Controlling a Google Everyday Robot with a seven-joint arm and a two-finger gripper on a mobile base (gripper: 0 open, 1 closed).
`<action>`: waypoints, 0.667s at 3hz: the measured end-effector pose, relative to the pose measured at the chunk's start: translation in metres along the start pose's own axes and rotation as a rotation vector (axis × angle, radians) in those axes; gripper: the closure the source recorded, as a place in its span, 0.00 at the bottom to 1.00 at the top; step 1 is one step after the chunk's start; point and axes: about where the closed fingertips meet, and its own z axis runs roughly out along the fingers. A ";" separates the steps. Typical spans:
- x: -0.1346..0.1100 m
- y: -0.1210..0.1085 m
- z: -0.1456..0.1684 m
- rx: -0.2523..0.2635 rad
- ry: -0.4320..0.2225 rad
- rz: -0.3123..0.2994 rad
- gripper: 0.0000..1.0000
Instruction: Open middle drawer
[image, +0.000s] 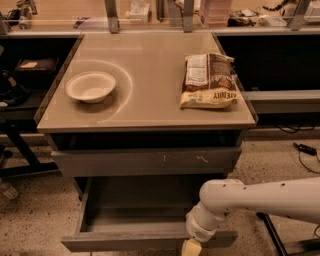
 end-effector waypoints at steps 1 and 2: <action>0.008 0.007 0.024 -0.037 0.023 0.005 0.00; 0.026 0.033 0.037 -0.092 0.048 0.022 0.00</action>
Offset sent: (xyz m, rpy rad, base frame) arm -0.1307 -0.0208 -0.0520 -0.0456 0.2473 0.0404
